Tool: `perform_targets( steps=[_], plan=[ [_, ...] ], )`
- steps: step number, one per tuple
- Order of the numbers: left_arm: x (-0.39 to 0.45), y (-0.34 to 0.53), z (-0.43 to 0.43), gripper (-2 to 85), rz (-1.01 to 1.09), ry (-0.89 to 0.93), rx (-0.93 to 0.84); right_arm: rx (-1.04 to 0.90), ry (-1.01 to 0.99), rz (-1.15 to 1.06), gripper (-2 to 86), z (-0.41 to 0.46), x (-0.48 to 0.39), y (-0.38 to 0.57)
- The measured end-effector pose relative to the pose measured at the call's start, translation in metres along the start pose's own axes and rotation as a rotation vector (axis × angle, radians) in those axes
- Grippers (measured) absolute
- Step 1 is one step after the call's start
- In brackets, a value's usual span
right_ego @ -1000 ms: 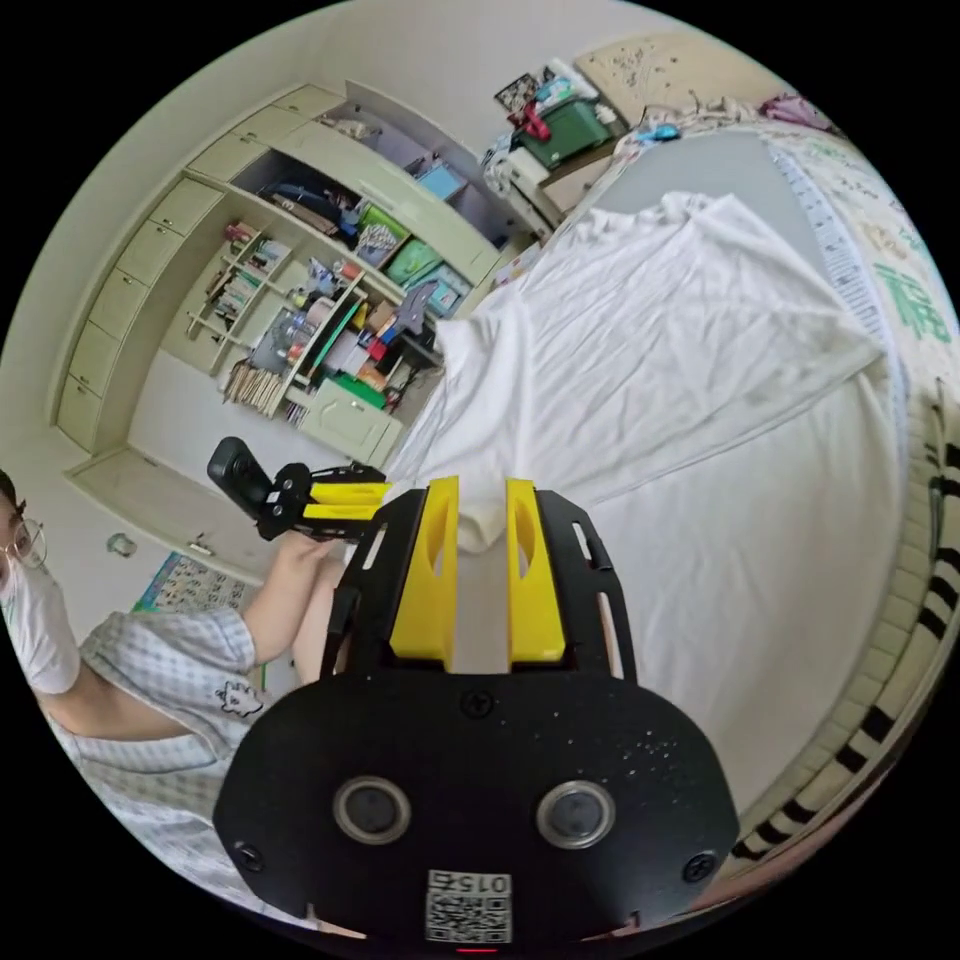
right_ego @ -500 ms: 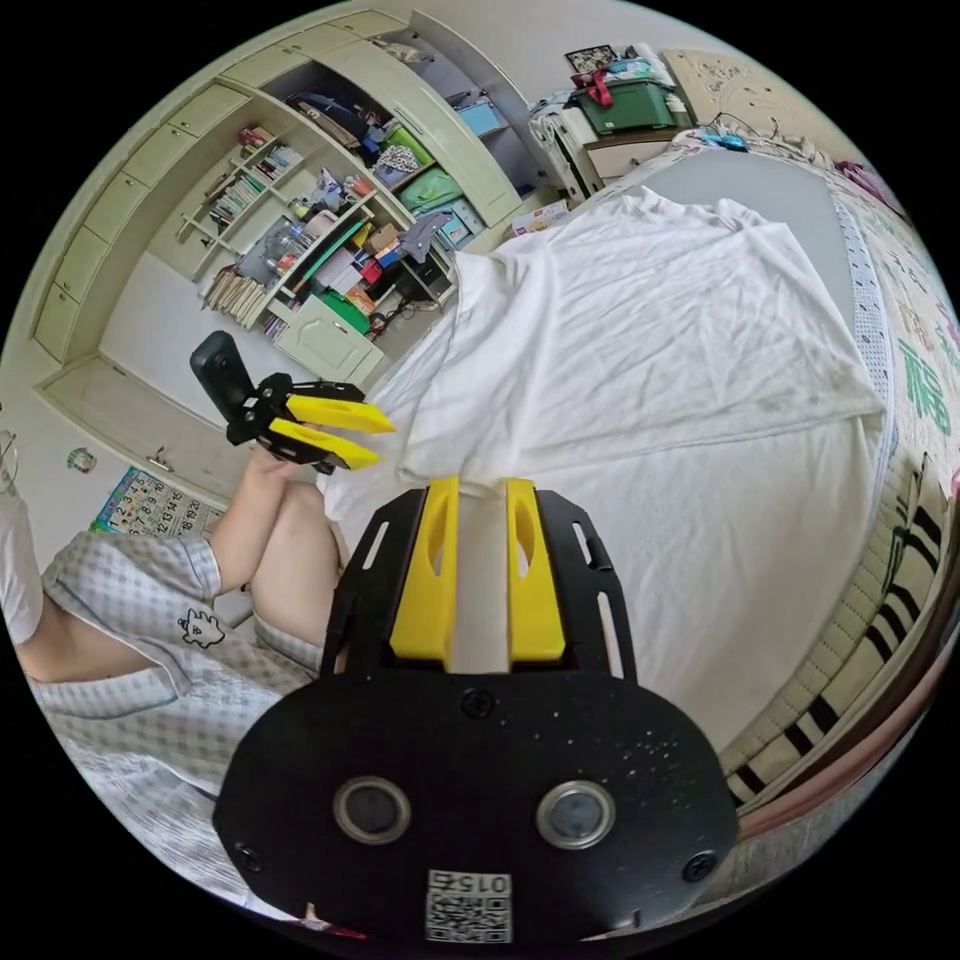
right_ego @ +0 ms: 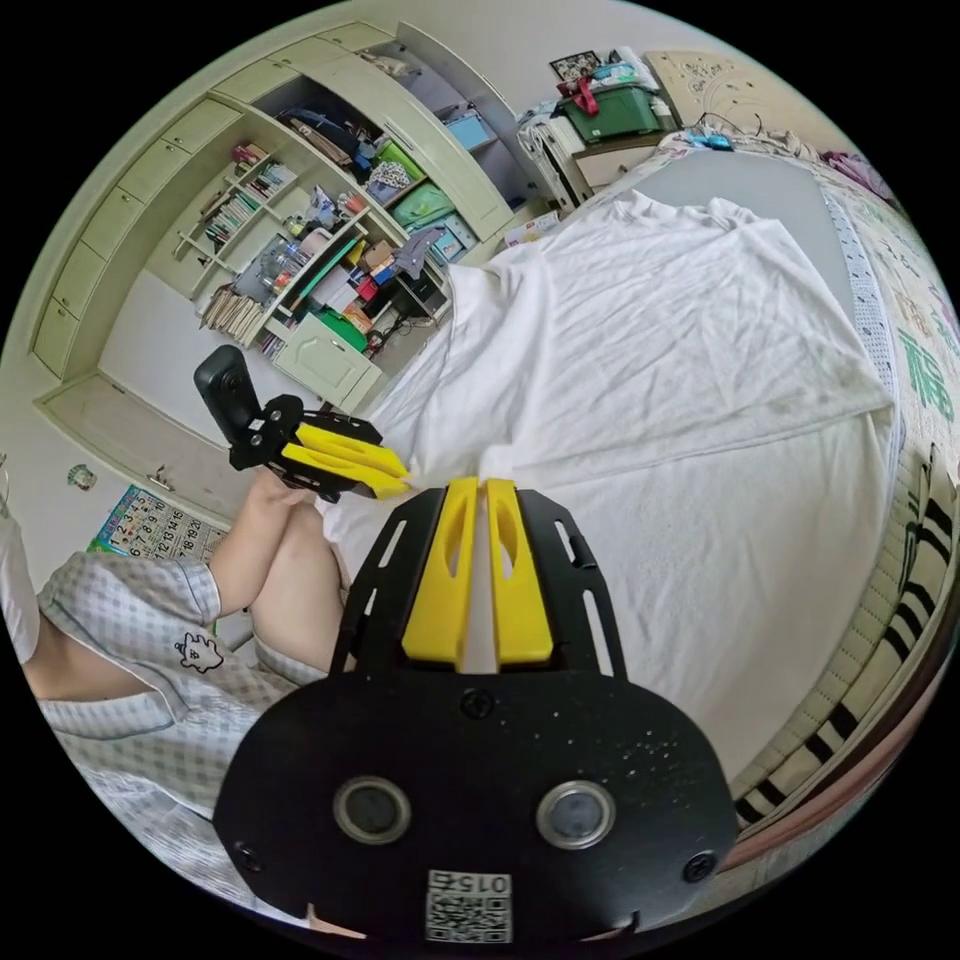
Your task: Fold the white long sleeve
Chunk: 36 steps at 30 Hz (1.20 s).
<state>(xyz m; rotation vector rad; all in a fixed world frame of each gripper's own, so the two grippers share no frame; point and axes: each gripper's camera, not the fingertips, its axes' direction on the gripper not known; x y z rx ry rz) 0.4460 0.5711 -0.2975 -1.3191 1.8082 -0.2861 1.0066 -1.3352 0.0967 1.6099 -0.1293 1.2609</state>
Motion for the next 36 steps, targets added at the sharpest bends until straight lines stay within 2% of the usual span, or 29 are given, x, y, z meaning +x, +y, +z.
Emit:
perform_targets(
  steps=[9,14,16,19,23,25,27,29,31,36],
  plan=[
    [-0.004,0.014,-0.043,0.5,0.066,0.144,0.302,0.319,-0.087,-0.06,0.4,-0.061,-0.053,0.05],
    [-0.003,0.02,-0.055,3.4,0.149,0.229,0.375,0.512,-0.02,0.023,0.3,-0.101,-0.054,0.097],
    [-0.01,0.026,-0.063,4.0,0.128,0.219,0.39,0.616,-0.045,0.097,0.4,-0.113,-0.039,0.123],
    [-0.025,0.034,-0.074,4.4,0.057,0.089,0.369,0.678,-0.004,0.194,0.5,-0.113,-0.026,0.147],
    [-0.056,0.045,-0.085,4.8,-0.111,-0.148,0.296,0.629,0.121,0.262,0.7,-0.082,-0.021,0.152],
    [-0.072,0.049,-0.085,4.9,-0.18,-0.213,0.253,0.53,0.25,0.303,1.3,-0.047,-0.018,0.144],
    [-0.092,0.052,-0.08,5.2,-0.252,-0.201,0.212,0.412,0.342,0.294,2.1,-0.016,-0.02,0.132],
    [-0.1,0.05,-0.075,5.4,-0.263,-0.143,0.203,0.257,0.52,0.296,4.6,0.029,-0.026,0.117],
    [-0.101,0.046,-0.069,5.7,-0.258,-0.115,0.195,0.248,0.634,0.26,6.8,0.053,-0.041,0.116],
    [-0.075,0.02,-0.044,6.2,-0.121,-0.113,0.115,0.227,0.647,-0.002,7.1,0.105,-0.088,0.127]
  ],
)
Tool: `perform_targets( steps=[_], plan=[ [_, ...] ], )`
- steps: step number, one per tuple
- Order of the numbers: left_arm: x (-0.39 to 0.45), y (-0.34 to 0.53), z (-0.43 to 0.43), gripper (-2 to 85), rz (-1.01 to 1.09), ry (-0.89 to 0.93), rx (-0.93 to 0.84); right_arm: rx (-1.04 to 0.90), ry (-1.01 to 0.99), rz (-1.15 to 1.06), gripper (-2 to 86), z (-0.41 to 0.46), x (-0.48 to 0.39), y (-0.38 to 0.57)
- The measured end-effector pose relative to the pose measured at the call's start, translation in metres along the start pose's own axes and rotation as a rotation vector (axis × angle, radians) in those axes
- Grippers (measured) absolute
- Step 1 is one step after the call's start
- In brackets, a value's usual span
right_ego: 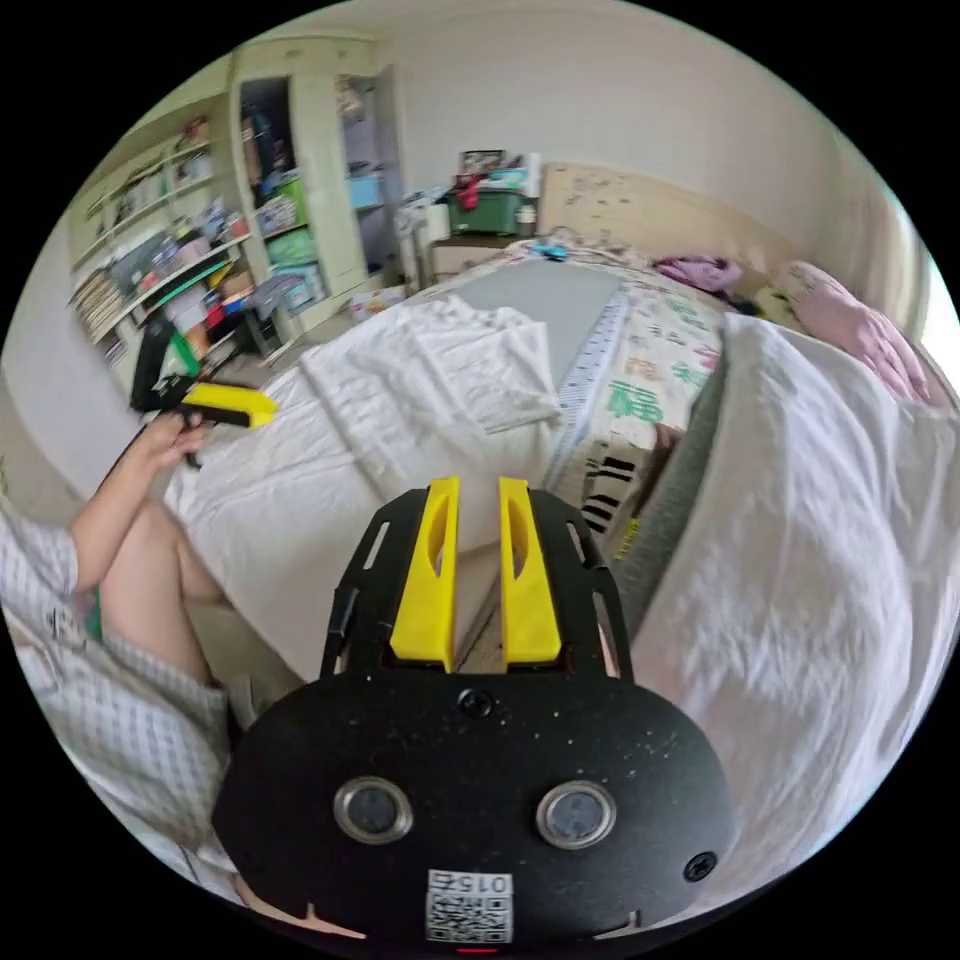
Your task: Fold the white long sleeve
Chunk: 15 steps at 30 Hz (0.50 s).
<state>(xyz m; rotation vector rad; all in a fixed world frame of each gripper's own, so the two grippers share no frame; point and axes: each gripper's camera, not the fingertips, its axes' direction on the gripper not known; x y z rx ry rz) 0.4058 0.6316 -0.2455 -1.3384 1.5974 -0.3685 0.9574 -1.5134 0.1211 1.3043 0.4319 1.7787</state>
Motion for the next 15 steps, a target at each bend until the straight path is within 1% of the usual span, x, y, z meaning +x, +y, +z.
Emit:
perform_targets(
  steps=[1,2,4,6,7,10,13,15],
  plan=[
    [0.004,-0.002,0.004,6.3,0.019,0.01,-0.013,-0.042,-0.064,-0.08,7.5,0.013,-0.016,0.004],
    [0.012,-0.007,0.013,6.4,0.055,0.025,-0.047,-0.078,-0.103,-0.111,8.0,0.022,-0.023,0.006],
    [0.022,-0.013,0.029,6.9,0.103,0.028,-0.117,-0.223,-0.192,-0.169,9.7,0.065,-0.045,0.011],
    [0.031,-0.019,0.051,7.5,0.145,0.016,-0.225,-0.302,-0.169,-0.182,9.1,0.093,-0.055,0.017],
    [0.033,-0.021,0.054,7.5,0.15,0.008,-0.242,-0.334,-0.135,-0.187,7.1,0.107,-0.061,0.021],
    [0.036,-0.024,0.055,7.6,0.167,-0.012,-0.241,-0.355,-0.072,-0.177,3.8,0.121,-0.068,0.028],
    [0.035,-0.026,0.056,7.5,0.162,-0.008,-0.24,-0.349,-0.124,-0.183,2.5,0.112,-0.071,0.035],
    [0.033,-0.027,0.056,7.5,0.157,-0.002,-0.238,-0.304,-0.158,-0.18,2.0,0.094,-0.07,0.039]
  ],
)
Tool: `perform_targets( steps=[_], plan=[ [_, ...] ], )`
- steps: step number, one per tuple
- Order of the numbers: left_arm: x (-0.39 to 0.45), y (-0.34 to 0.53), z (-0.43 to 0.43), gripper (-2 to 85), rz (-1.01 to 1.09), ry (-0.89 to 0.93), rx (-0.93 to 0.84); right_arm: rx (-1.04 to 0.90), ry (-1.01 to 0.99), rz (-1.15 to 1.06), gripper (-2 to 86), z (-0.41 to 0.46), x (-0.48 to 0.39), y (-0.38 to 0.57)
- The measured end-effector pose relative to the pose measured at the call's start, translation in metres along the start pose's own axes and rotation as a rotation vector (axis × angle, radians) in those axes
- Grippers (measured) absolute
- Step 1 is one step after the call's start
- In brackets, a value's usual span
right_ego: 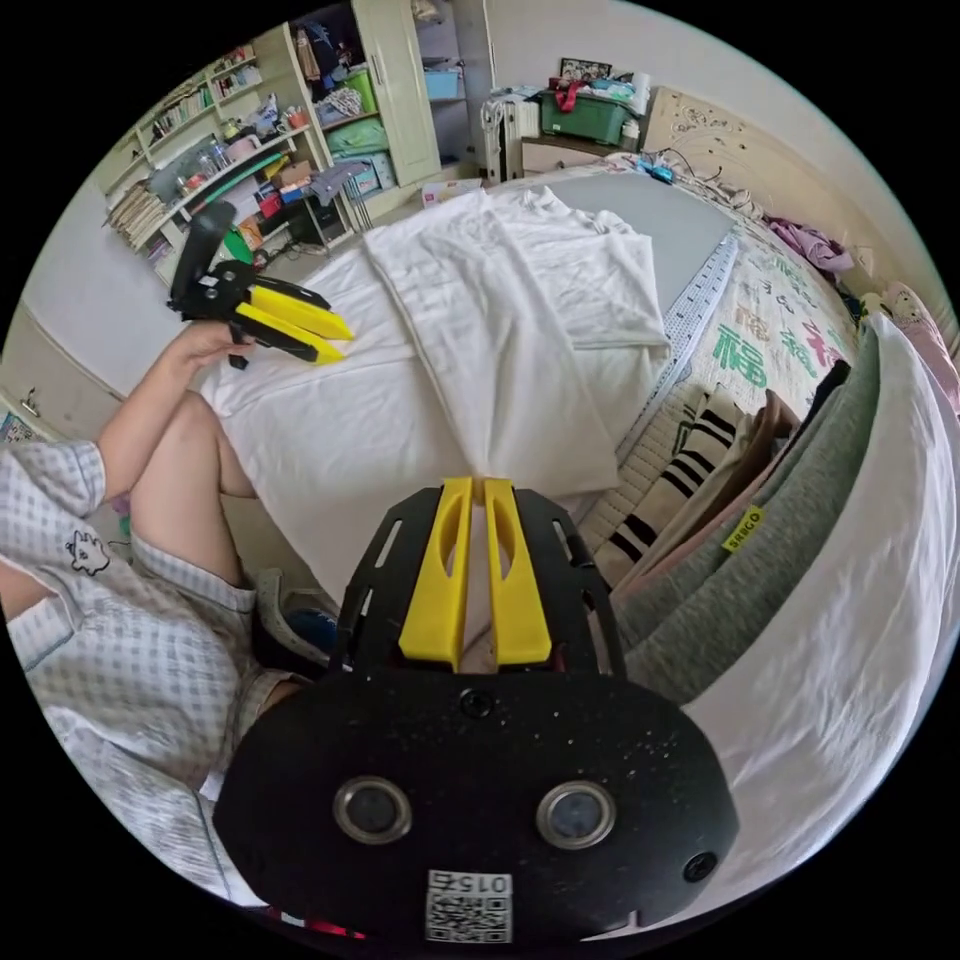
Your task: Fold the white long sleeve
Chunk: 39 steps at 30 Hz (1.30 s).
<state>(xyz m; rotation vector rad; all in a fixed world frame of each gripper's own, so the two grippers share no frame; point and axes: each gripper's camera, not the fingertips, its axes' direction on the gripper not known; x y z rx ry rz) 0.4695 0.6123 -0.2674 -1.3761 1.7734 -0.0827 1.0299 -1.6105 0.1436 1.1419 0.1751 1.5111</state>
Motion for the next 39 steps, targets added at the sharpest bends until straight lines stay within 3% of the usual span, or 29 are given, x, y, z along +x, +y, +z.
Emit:
perform_targets(
  steps=[3,7,13,16,20,27,33,39],
  plan=[
    [-0.002,0.0,-0.001,7.4,-0.004,0.006,0.005,0.011,-0.031,-0.011,1.7,-0.011,-0.002,0.009],
    [-0.006,0.0,-0.002,7.4,-0.012,0.023,0.006,-0.184,-0.033,-0.043,1.8,0.045,-0.008,-0.006],
    [-0.037,0.013,-0.031,7.7,-0.1,0.085,0.102,-0.134,-0.135,-0.032,1.2,0.024,0.006,-0.007],
    [-0.067,0.044,-0.071,7.8,-0.234,-0.033,0.26,-0.081,-0.132,0.011,1.7,0.01,0.014,-0.012],
    [-0.111,0.088,-0.081,8.4,-0.477,-0.327,0.248,0.102,-0.051,0.182,7.0,0.001,0.044,-0.024],
    [-0.15,0.086,-0.06,9.6,-0.661,-0.386,0.25,-0.027,0.049,0.32,7.9,0.052,0.073,-0.067],
    [-0.144,0.063,-0.041,8.5,-0.61,-0.441,0.154,-0.068,0.111,0.316,0.5,0.063,0.07,-0.078],
    [-0.139,0.06,-0.039,7.2,-0.596,-0.451,0.152,-0.125,0.161,0.294,-0.1,0.064,0.064,-0.085]
  ],
)
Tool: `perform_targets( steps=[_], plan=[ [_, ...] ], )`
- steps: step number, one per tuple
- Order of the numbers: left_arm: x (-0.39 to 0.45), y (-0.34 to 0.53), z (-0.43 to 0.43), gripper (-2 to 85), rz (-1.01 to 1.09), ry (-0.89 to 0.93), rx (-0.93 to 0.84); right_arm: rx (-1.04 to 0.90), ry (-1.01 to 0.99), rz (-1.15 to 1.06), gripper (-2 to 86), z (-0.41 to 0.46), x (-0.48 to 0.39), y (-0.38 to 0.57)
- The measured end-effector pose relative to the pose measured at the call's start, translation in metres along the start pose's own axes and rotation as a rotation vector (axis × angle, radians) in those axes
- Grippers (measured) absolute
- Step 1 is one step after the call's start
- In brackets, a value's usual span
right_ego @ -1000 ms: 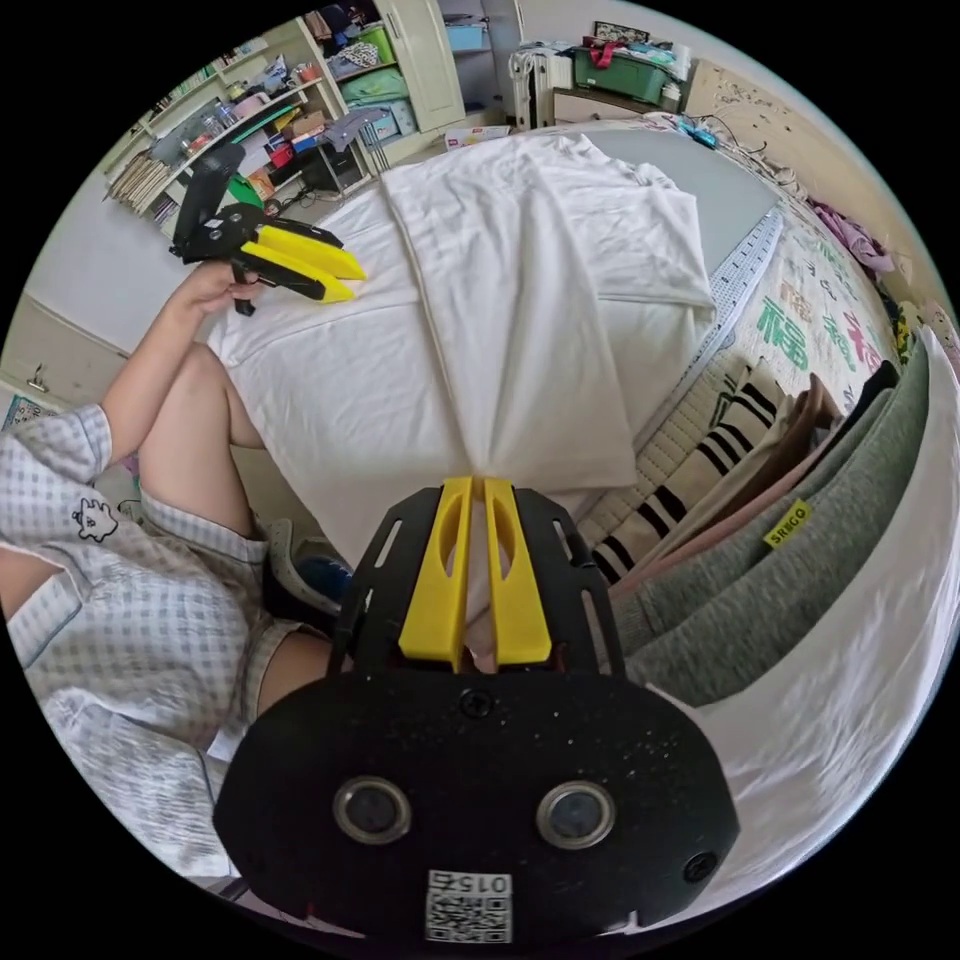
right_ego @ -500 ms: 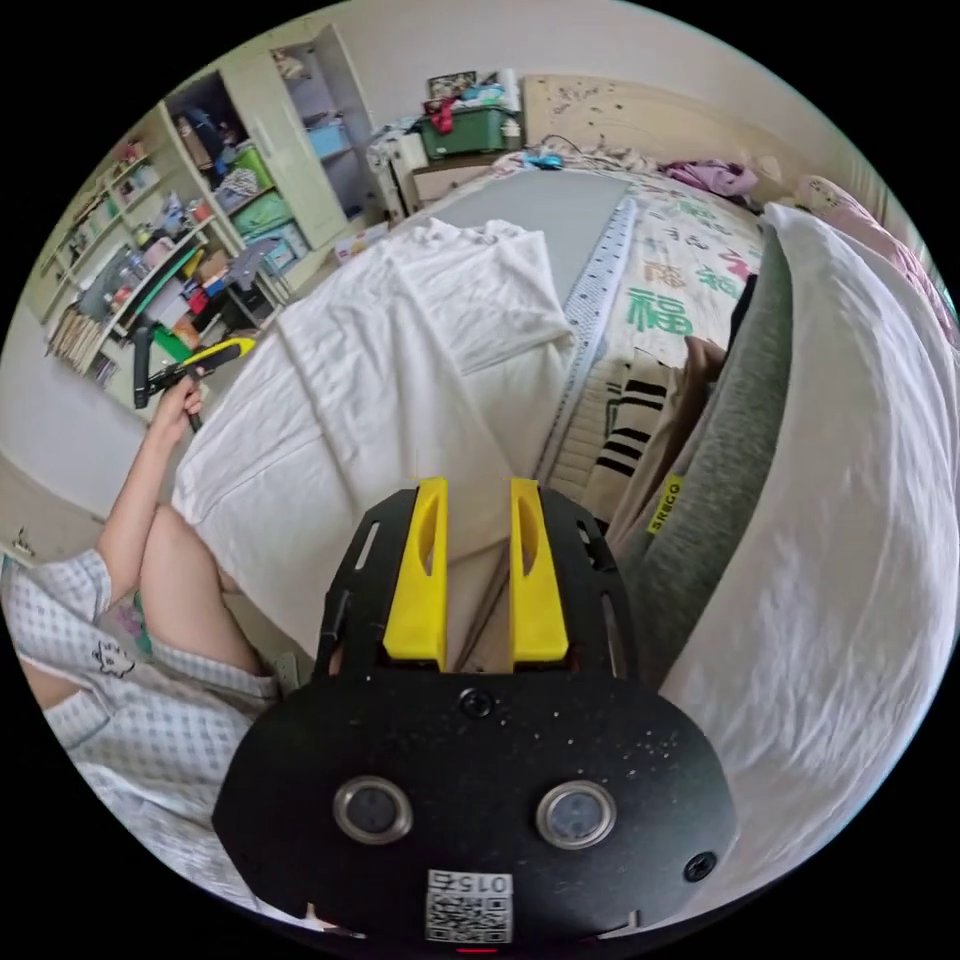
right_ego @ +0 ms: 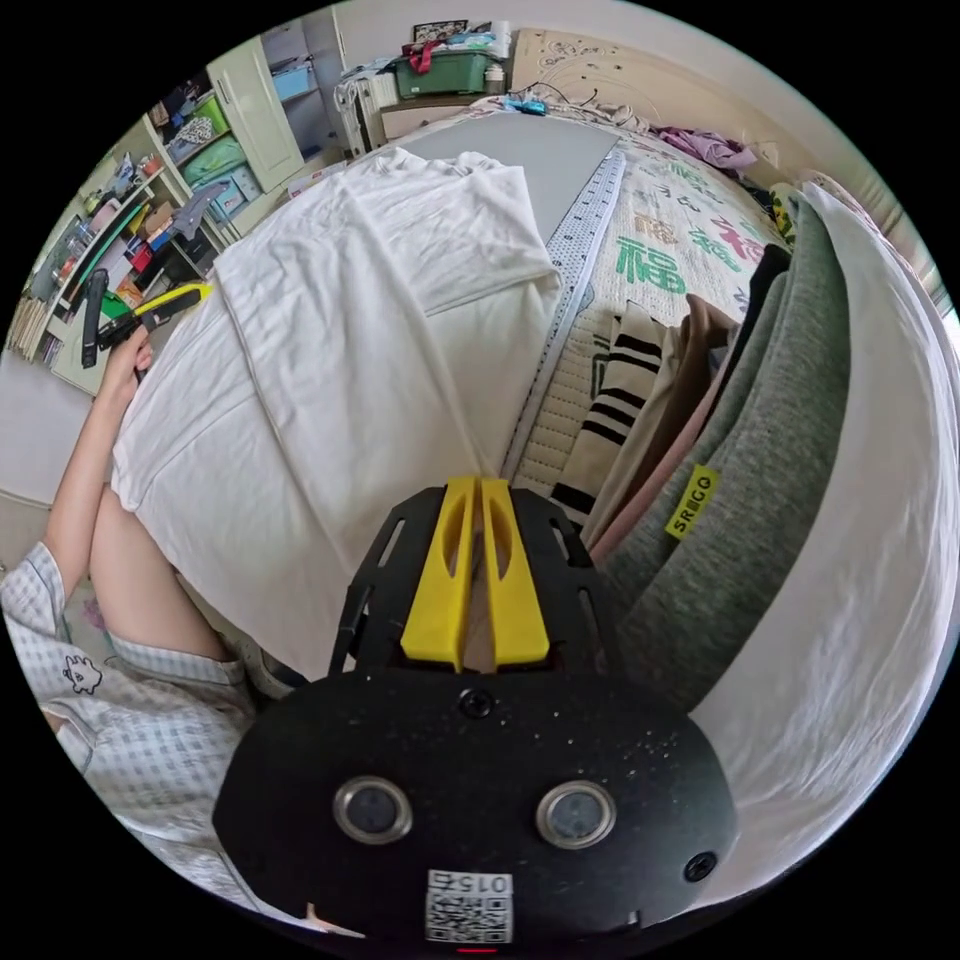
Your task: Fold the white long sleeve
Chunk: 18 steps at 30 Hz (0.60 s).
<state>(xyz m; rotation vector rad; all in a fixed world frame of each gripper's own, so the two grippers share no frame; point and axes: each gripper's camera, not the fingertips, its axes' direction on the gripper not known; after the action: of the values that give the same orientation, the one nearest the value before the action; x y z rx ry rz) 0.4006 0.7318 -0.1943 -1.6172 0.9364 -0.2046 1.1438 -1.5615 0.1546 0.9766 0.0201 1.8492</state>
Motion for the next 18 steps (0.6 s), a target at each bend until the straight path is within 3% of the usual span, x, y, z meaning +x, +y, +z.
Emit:
perform_targets(
  steps=[4,9,12,15,18],
  plan=[
    [-0.004,0.0,-0.003,7.0,-0.022,0.024,0.003,0.034,0.005,0.029,3.2,-0.025,0.006,0.003],
    [-0.02,-0.008,-0.039,8.2,-0.035,0.094,0.106,0.356,-0.122,0.071,3.7,-0.127,0.032,-0.004],
    [-0.017,-0.054,-0.047,10.2,0.076,0.038,0.086,0.459,-0.173,-0.027,6.0,-0.167,0.035,-0.066],
    [-0.021,-0.105,-0.032,10.9,0.064,0.151,0.115,0.518,-0.216,-0.051,7.0,-0.165,0.049,-0.155],
    [-0.007,-0.157,0.005,11.3,0.105,0.135,0.061,0.443,-0.284,0.018,8.0,-0.124,0.08,-0.256]
  ],
)
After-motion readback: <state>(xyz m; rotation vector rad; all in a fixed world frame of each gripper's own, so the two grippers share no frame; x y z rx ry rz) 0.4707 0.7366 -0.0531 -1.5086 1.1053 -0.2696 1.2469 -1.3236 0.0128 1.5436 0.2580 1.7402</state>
